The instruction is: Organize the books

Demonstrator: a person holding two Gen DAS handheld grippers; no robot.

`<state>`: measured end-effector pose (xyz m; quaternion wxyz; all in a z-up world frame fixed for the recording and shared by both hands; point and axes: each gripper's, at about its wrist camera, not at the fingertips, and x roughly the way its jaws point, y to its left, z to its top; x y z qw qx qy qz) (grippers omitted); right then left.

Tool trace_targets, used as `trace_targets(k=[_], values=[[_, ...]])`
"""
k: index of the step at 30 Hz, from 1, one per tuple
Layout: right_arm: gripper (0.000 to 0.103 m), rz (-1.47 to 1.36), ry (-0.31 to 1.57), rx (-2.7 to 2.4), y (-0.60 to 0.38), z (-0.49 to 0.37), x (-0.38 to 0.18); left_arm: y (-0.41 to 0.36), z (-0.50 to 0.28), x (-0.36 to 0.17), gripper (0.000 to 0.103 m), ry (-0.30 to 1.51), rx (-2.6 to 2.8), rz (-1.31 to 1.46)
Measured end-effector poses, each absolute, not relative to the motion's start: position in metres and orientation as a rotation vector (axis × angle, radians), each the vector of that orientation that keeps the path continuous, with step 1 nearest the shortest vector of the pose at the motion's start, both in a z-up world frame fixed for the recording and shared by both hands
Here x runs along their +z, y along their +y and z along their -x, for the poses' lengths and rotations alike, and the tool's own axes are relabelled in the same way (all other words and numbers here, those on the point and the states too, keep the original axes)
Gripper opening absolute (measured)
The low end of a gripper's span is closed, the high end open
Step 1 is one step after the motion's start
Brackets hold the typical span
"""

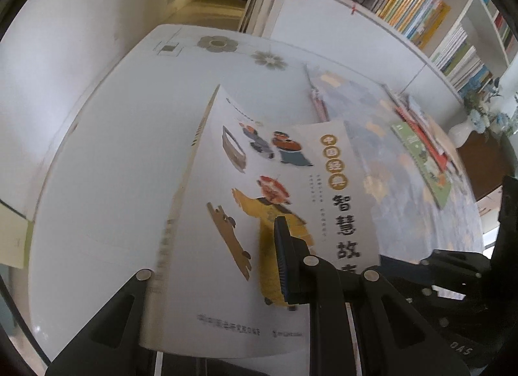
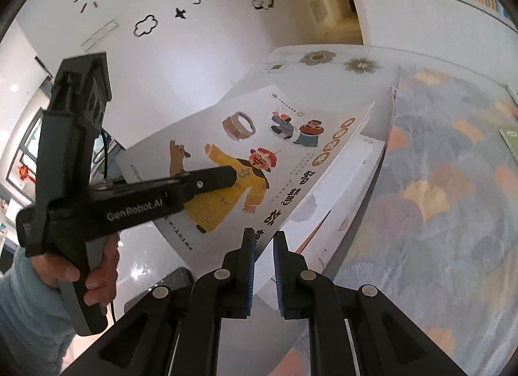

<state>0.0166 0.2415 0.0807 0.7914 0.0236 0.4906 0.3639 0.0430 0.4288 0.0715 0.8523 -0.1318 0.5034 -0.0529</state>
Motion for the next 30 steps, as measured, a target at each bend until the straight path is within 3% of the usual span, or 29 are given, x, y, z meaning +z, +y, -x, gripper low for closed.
trace_targets(k=[10, 14, 24, 25, 27, 28, 30], values=[[0.010, -0.113, 1.105, 0.744, 0.232, -0.026, 0.071, 0.423, -0.046, 0.072, 0.033, 1.119, -0.066, 0.100], [0.010, -0.133, 1.116, 0.731, 0.225, -0.026, 0.070, 0.436, -0.046, 0.084, 0.034, 1.135, -0.012, 0.004], [0.013, -0.024, 1.176, 0.745, 0.247, -0.019, 0.053, 0.454, -0.033, 0.131, 0.034, 1.034, 0.020, 0.066], [0.019, 0.006, 1.167, 0.730, 0.248, -0.018, 0.053, 0.451, -0.031, 0.132, 0.035, 1.034, 0.015, 0.058], [0.042, 0.063, 1.109, 0.686, 0.245, -0.011, 0.058, 0.439, -0.027, 0.132, 0.035, 1.037, 0.008, 0.040], [0.059, 0.086, 1.059, 0.660, 0.240, -0.010, 0.062, 0.433, -0.030, 0.132, 0.036, 1.041, 0.004, 0.036], [0.068, 0.132, 0.975, 0.621, 0.231, -0.003, 0.071, 0.418, -0.032, 0.131, 0.036, 1.053, -0.003, 0.029]])
